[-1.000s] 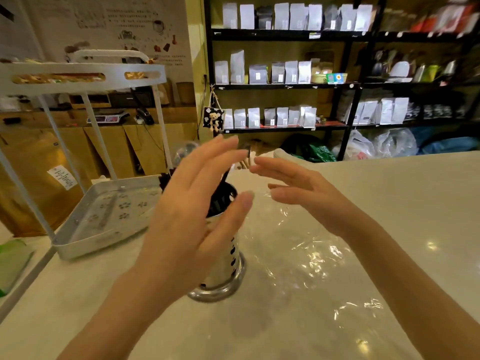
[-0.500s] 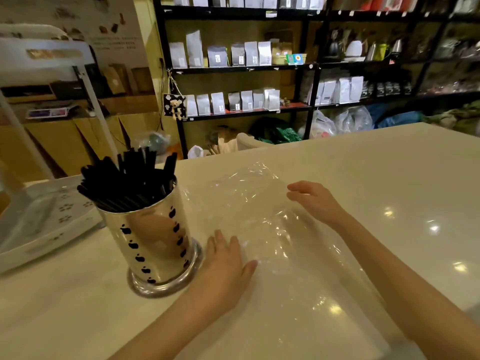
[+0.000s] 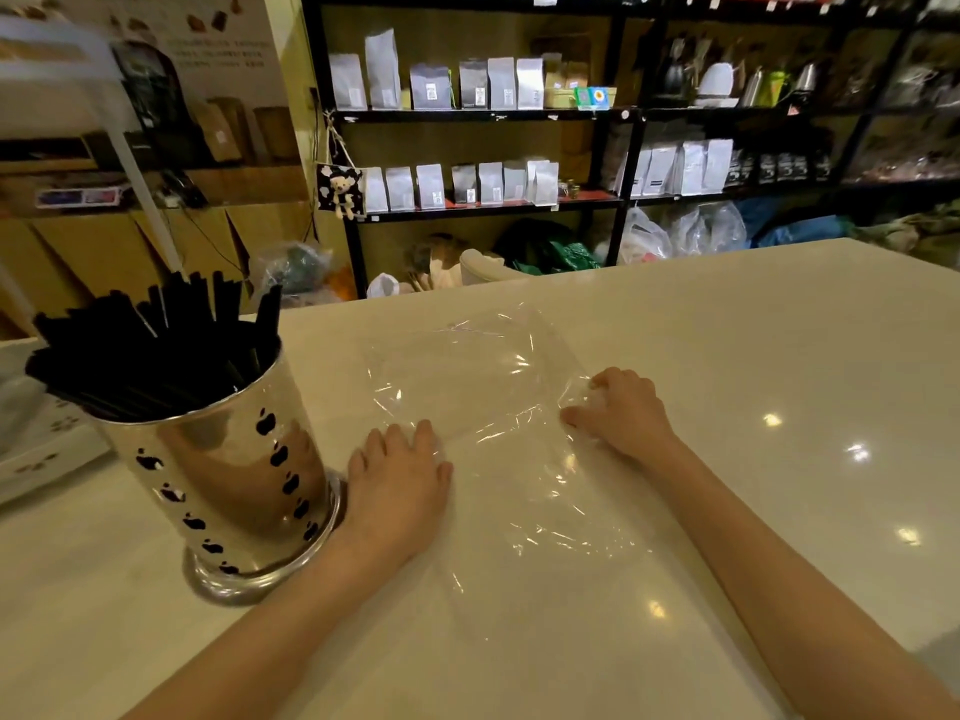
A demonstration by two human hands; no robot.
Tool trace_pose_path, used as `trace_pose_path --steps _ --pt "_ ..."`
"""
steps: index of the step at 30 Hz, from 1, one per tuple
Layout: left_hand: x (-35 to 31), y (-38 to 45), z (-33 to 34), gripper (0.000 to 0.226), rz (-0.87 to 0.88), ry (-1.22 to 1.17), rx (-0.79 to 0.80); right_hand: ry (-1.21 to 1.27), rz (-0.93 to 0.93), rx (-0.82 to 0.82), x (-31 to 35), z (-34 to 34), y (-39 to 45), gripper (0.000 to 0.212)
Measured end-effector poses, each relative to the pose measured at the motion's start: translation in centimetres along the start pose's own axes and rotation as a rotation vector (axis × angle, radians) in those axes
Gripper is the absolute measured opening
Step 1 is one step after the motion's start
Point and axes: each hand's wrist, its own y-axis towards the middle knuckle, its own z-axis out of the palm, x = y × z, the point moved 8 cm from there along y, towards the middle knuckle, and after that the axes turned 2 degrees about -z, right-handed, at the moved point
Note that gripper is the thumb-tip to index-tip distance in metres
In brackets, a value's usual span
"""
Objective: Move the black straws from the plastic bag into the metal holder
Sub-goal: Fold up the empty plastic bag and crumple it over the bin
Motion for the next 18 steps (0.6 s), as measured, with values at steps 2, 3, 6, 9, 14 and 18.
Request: trace_pose_path --steps 2,3,6,9,14,18 --pt "0.6 0.5 0.5 0.053 -0.048 -0.093 0.032 0.162 0.019 -0.044 -0.5 -0.2 0.0 0.049" --pt "0.9 0.7 0.8 0.056 -0.071 -0.154 0.059 0.257 0.030 -0.069 -0.8 -0.3 0.0 0.044" --pt "1.2 1.2 0.8 0.059 -0.104 -0.425 0.052 0.465 0.045 -0.142 -1.3 -0.9 -0.1 0.038" --pt "0.9 1.0 0.1 0.054 -0.094 -0.663 0.010 0.605 0.020 -0.195 -1.4 -1.3 -0.3 0.035" --pt "1.3 1.0 -0.5 0.052 -0.134 -0.903 -0.111 0.764 -0.043 -0.252 -1.3 -2.2 -0.5 0.030" --pt "1.3 0.4 -0.3 0.057 -0.317 -1.428 -0.059 0.867 -0.061 -0.267 -1.3 -3.1 -0.7 0.029"
